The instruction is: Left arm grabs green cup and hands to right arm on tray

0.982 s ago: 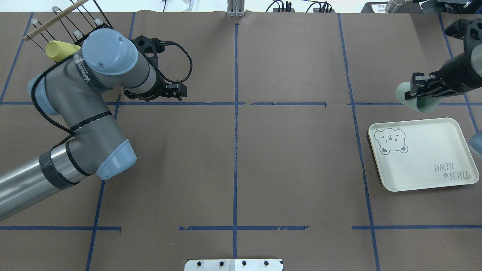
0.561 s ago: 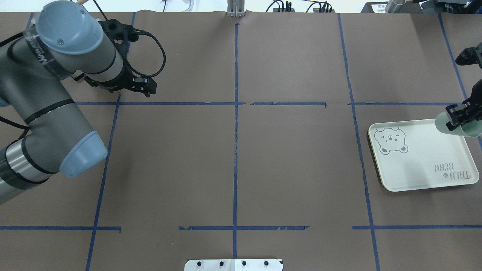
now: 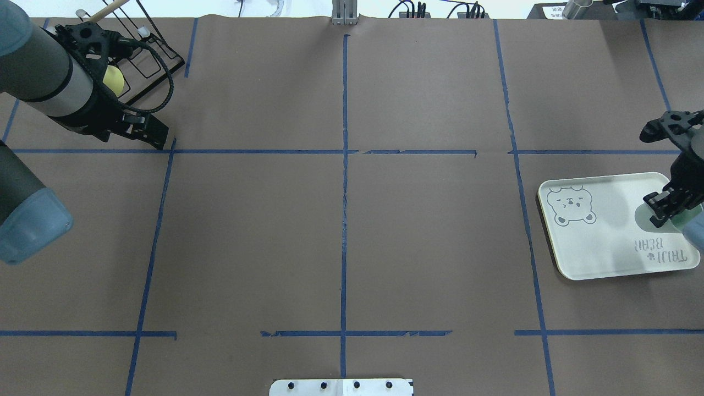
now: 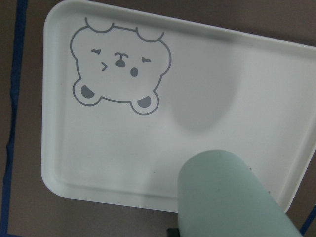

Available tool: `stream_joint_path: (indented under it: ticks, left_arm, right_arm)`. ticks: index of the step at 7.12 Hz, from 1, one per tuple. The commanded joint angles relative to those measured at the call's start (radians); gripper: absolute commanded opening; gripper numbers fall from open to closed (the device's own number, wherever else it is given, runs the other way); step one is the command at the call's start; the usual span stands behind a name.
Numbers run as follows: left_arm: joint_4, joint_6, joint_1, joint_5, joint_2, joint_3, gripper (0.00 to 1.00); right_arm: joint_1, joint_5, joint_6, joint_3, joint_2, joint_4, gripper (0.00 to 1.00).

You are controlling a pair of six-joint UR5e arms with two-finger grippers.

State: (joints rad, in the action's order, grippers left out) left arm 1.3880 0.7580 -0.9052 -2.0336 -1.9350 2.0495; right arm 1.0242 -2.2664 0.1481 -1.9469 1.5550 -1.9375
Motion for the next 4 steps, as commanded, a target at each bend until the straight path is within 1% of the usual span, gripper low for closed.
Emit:
stream_joint_path:
  ticks: [1,3,4]
  left_arm:
    - [-0.001,-0.002,-0.003,-0.005,0.010,0.015,1.00]
    - [-0.001,-0.002,-0.003,-0.005,0.010,0.017,1.00]
    - [-0.001,-0.002,-0.003,-0.005,0.010,0.017,1.00]
  right_arm:
    - [-0.085,0.008,-0.005,0.051,-0.018,0.005,0.01]
    - [-0.087,0.011,-0.008,0.062,-0.045,0.003,0.01]
    - [-0.087,0.011,-0.008,0.098,-0.079,0.003,0.02]
